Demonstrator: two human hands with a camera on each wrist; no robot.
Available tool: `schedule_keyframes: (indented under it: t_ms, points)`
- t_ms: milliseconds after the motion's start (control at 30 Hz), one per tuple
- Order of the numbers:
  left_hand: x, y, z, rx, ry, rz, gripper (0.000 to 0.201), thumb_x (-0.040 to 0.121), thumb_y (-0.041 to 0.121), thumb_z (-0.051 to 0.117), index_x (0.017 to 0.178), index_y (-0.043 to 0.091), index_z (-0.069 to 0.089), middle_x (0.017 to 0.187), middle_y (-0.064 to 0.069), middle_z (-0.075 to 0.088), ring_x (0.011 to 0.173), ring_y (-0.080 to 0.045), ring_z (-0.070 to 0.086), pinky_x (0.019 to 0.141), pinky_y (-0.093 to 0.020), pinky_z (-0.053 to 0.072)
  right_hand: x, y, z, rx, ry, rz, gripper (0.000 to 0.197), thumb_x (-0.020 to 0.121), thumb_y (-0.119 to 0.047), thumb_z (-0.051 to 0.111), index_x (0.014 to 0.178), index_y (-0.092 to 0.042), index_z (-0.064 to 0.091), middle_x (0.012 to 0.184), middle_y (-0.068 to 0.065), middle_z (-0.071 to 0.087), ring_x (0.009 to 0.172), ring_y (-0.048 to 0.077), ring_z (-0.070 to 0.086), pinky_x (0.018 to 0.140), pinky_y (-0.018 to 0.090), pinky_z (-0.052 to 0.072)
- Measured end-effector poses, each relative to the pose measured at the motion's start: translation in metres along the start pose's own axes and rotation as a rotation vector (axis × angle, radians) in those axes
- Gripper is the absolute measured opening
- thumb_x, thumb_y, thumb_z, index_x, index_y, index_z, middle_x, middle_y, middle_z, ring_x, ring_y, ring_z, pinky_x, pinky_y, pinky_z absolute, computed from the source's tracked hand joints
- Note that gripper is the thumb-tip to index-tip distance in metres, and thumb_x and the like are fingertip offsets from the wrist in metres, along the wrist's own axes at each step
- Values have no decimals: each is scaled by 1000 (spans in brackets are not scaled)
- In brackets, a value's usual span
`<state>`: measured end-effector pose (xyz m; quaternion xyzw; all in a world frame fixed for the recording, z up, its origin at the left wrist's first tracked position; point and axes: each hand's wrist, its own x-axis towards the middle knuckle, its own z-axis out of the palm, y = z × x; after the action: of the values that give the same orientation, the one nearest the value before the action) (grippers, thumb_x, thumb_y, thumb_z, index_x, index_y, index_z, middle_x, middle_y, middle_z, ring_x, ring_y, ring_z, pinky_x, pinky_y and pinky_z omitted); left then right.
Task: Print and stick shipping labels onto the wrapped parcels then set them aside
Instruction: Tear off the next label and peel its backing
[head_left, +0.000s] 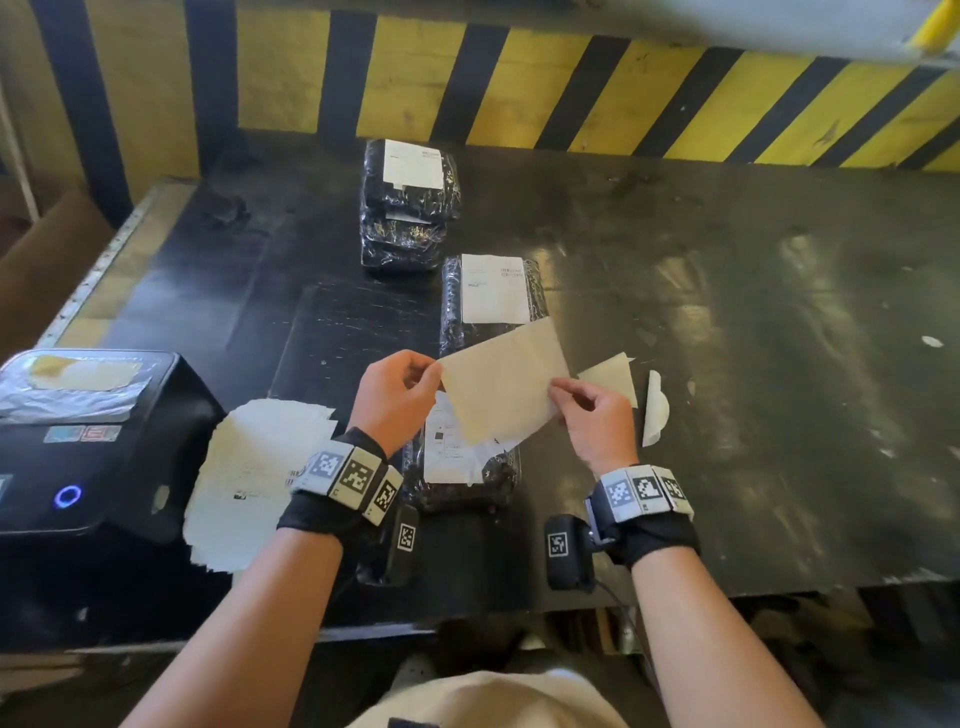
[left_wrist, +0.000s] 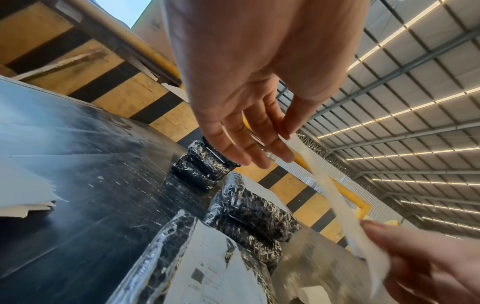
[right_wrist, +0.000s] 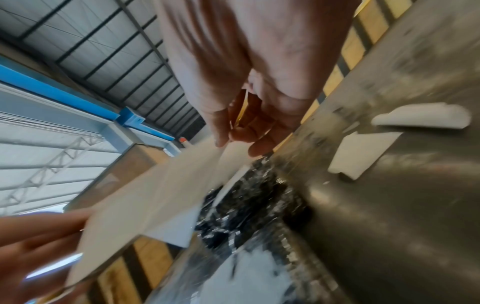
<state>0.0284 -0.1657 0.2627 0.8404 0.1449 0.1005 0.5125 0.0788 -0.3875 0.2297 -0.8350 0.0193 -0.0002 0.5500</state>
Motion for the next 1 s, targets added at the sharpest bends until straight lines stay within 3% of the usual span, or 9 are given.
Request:
schedule_keyframes:
  t_ms: [200,267,333,400,433,533,633,733,1000]
  points:
    - [7,3,6,26,54,-35,12,95,19,55,94,11,64,82,2,67,73,-13,65,63,-18,49,12,19,-33,13,108,74,17,92,-13,64,105,-10,74,81,-22,55,91,20,65,89,39,54]
    - [11,6,9,28,67,-49,13,95,19,55,93,10,64,81,-1,68,67,-11,63,58,-17,47,20,29,-42,16,134,131,16,91,-16,64,104,-12,74,80,-17,60,88,25,68,82,46,57]
    - [15,10,12,26,77,-64,13,95,18,54,93,9,63,80,-5,69,60,-11,62,50,-15,46,29,39,-51,17,165,157,17,91,-15,64,105,-10,74,86,-5,67,82,21,66,69,29,59]
    - [19,14,14,24,86,-81,14,96,18,53,94,8,63,78,-7,69,54,-12,62,42,-13,44,38,46,-61,7,175,178,19,92,-13,63,107,-8,73,95,3,68,76,15,61,52,8,47]
    - [21,15,15,18,93,-91,14,96,18,53,94,7,63,78,-9,69,52,-14,62,41,-14,44,42,50,-64,-2,183,195,19,92,-12,63,109,-8,72,100,5,69,78,15,60,56,7,45]
    - [27,21,19,-27,117,-134,14,96,18,52,93,7,60,81,-12,69,55,-23,67,45,-23,47,55,58,-75,19,202,262,20,92,-12,63,108,-9,73,109,8,71,89,22,63,82,25,50]
    - [30,26,23,-55,140,-153,14,97,19,52,94,6,58,82,-12,69,58,-26,69,45,-28,49,67,66,-84,70,216,351,21,92,-12,62,110,-9,72,94,4,68,94,33,66,82,39,53]
    - [29,30,26,-51,165,-137,12,96,20,54,89,11,58,82,-11,67,57,-26,69,45,-29,50,81,80,-84,102,210,396,23,92,-11,62,113,-7,71,89,5,67,76,21,63,81,33,55]
    - [16,33,38,24,201,-117,11,95,22,55,92,11,57,92,-8,65,54,-22,69,44,-27,50,105,105,-69,37,158,365,22,92,-12,62,111,-4,71,113,10,69,99,21,63,88,26,47]
